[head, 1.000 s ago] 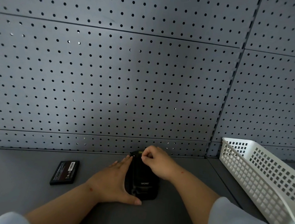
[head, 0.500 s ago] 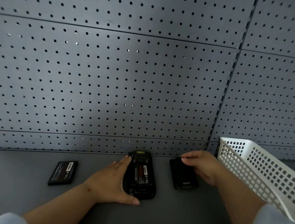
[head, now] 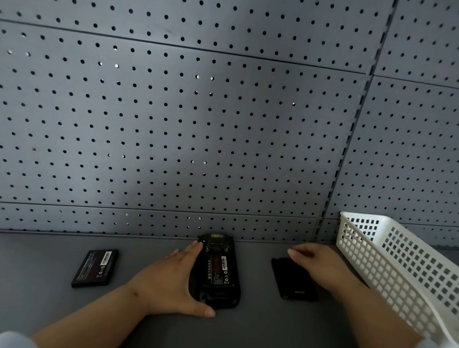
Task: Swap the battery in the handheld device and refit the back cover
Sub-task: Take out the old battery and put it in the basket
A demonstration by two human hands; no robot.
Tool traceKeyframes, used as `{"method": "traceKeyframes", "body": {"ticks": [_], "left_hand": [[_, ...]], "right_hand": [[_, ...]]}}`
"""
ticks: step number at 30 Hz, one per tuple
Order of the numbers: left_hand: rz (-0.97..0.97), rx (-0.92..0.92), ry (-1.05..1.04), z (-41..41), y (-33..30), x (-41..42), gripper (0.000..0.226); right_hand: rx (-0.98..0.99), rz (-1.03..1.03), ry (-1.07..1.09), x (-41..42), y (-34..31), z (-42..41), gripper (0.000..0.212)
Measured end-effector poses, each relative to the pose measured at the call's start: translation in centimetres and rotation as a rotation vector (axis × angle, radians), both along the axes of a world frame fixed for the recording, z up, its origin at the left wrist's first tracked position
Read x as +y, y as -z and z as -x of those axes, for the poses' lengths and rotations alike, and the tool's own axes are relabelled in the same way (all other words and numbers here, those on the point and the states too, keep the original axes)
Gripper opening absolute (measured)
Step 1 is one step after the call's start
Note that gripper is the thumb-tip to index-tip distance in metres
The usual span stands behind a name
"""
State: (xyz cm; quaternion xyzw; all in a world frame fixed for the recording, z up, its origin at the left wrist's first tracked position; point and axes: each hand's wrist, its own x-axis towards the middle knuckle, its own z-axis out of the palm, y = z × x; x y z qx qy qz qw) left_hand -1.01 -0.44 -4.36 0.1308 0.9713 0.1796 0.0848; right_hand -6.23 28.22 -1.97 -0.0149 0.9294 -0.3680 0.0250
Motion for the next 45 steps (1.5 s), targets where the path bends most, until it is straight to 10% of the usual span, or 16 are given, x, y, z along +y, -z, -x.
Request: {"method": "traceKeyframes", "body": {"ticks": [6,14,34,45], "left_hand": [[0.006,0.006,0.004,0.0,0.1,-0.1,0.147],[0.004,0.001,0.001,0.1,0.2,-0.1,0.148],[0.023,0.044,0.069,0.5,0.7,-0.3,0.143],[0.007,0.032,0.044,0.0,0.3,-0.1,0.142]], "right_hand": [[-0.05,-0.157,-0.055,-1.0,1.0,-1.8,0.093],[0.014,-0.194,-0.094,-1.7,0.6,-2.9,0.098],[0.146,-0.596,-0.561,-9.2,-1.8,-4.1,0.053],[0.389,-0.496,-0.339,-9.6,0.5,-5.1,0.044]]}}
